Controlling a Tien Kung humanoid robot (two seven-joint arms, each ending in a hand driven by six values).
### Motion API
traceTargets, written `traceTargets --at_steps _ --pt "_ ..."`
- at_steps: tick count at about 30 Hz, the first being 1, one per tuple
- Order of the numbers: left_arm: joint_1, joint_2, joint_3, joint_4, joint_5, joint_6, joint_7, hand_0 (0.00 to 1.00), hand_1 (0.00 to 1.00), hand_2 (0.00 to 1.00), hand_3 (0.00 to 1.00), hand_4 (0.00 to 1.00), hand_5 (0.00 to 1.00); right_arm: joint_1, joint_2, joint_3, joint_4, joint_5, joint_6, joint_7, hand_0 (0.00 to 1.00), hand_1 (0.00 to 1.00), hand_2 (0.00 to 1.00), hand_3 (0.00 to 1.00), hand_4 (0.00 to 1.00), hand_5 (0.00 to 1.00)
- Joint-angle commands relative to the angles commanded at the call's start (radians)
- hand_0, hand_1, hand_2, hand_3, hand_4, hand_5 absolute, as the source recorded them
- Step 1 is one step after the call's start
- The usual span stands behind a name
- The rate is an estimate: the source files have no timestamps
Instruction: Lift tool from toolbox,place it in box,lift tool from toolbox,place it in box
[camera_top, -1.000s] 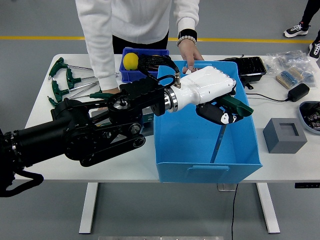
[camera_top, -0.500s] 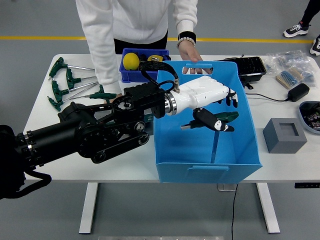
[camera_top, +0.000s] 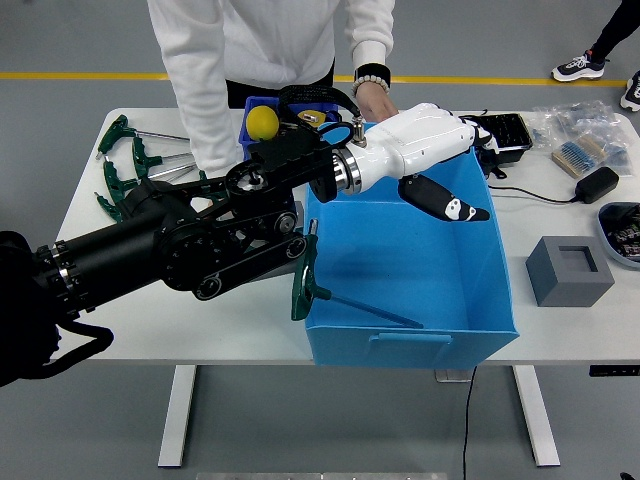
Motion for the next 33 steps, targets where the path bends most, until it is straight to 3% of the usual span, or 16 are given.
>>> traceTargets --at_steps 4,13,14,18,25,26,31,32,33 --pt "0.006 0.030 -0.027 -0.013 0.037 -0.042 0.038 0.587 0.671 0.767 0.709 0.909 0.638 -0.003 0.001 -0.004 -0.001 0.011 0.001 0.003 0.725 0.697 0.740 0.559 0.789 0.707" --pt "0.061 0.153 -0.125 0.009 0.134 -0.197 0.190 0.585 0.661 0.743 0.703 0.874 0.647 -0.015 0.006 -0.014 -0.004 0.034 0.002 0.009 0.727 0.696 0.739 0.558 0.788 0.708" --pt "0.067 0.164 -0.135 0.011 0.136 -0.208 0.198 0.556 0.625 0.705 0.696 0.869 0.664 -0.016 0.006 -0.015 -0.005 0.036 0.003 0.009 0.725 0.695 0.739 0.558 0.788 0.705" --pt "0.101 0.213 -0.179 0.017 0.136 -0.248 0.228 0.556 0.625 0.705 0.696 0.869 0.664 -0.021 0.009 -0.014 -0.006 0.037 0.003 0.009 0.725 0.695 0.739 0.558 0.788 0.705" --pt "0.142 0.265 -0.211 0.019 0.123 -0.337 0.284 0.546 0.609 0.690 0.684 0.861 0.690 -0.027 0.015 -0.002 -0.008 0.022 0.001 0.002 0.724 0.696 0.738 0.558 0.787 0.704" --pt "0.149 0.271 -0.214 0.018 0.128 -0.356 0.291 0.606 0.664 0.715 0.631 0.827 0.718 -0.027 0.015 -0.001 -0.009 0.021 0.001 0.001 0.723 0.695 0.738 0.554 0.787 0.704" --pt "0.169 0.294 -0.218 0.010 0.145 -0.429 0.330 0.606 0.664 0.715 0.631 0.827 0.718 -0.029 0.017 -0.002 -0.010 0.026 0.001 0.002 0.723 0.695 0.738 0.554 0.787 0.704" --pt "0.172 0.298 -0.217 0.007 0.149 -0.444 0.341 0.701 0.677 0.725 0.582 0.781 0.778 -0.028 0.018 -0.002 -0.010 0.026 0.001 0.003 0.722 0.695 0.737 0.553 0.787 0.705" --pt "0.175 0.301 -0.215 0.004 0.151 -0.454 0.350 0.701 0.677 0.725 0.582 0.781 0.778 -0.028 0.018 -0.002 -0.010 0.027 0.001 0.003 0.722 0.695 0.737 0.553 0.787 0.705"
